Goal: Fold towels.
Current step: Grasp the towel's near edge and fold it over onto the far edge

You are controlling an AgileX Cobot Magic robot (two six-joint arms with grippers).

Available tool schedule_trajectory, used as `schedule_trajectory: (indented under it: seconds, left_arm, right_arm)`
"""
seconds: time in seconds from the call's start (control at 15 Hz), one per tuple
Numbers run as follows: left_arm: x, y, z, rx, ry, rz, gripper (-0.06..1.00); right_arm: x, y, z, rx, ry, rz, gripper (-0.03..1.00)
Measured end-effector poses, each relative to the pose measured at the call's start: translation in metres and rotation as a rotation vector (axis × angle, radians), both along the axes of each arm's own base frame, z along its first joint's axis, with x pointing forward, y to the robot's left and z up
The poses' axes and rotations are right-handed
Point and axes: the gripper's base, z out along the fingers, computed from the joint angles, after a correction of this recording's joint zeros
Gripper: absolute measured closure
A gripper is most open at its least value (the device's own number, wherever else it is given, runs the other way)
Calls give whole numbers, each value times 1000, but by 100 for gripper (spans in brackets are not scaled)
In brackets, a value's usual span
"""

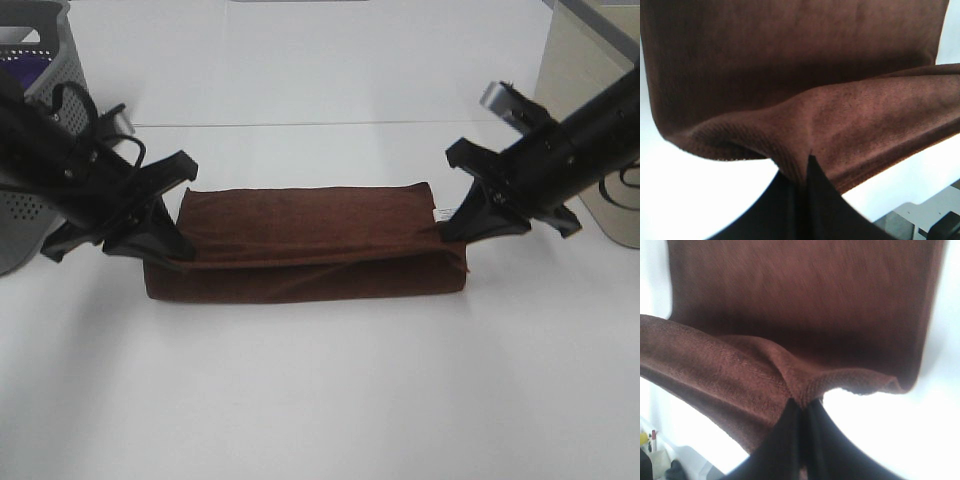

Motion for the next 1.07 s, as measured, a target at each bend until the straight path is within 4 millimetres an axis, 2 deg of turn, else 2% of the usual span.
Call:
schedule_trajectory:
  seconds: [0.13,0.2,0.4,0.53,0.8,1.07]
  left_arm:
    - [23,-2,12,29,-68,-2,94]
    - [36,-3,13,39,-92,-5,94]
    - [72,-8,-1,69,-134,-8,94]
    - [90,-9,-10,88,-163,-10,94]
    - [108,-9,-25,113,-216,32,94]
    - [113,-9,-53,124,-196,67,94]
  right_arm:
    - [30,3,12,10,-51,11,97]
    - [46,3,12,4,-58,20,97]
    - [83,5,-1,-3,-65,17,97]
    - [102,6,-14,-5,-67,14,97]
    - [124,7,-35,-16,-71,2,97]
    - [132,6,-54,-24,-67,-16,97]
